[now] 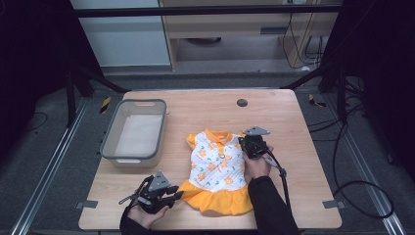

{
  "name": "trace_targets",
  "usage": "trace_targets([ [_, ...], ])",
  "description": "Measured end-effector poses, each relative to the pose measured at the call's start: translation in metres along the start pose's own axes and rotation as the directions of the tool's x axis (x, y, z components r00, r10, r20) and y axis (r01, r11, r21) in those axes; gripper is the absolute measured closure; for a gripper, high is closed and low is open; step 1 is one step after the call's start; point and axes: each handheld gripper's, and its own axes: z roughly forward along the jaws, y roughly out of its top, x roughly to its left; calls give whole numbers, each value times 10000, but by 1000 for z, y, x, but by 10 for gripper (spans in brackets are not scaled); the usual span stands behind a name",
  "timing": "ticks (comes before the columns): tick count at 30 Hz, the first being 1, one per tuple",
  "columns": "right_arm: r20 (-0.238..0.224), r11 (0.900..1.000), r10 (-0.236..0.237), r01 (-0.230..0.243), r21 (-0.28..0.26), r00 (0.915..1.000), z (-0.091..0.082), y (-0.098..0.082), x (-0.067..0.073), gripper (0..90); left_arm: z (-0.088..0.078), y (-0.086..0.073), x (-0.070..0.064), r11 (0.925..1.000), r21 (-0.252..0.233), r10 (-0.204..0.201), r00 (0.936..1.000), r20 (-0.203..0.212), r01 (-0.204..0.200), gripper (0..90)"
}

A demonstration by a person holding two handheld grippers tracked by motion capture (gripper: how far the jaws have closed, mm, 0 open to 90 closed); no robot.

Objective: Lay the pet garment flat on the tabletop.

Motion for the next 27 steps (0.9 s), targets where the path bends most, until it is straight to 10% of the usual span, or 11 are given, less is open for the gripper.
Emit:
trace_targets([
  [13,-1869,9976,-288,164,-676,9820,-88,-23,17,900,7,52,9,9906,-1216,528,9949,-856,-631,763],
  [27,-3296,9977,-583,661,127,9423,-121,-75,48,897,83,119,27,9890,-235,1390,9726,-1863,-1458,806],
])
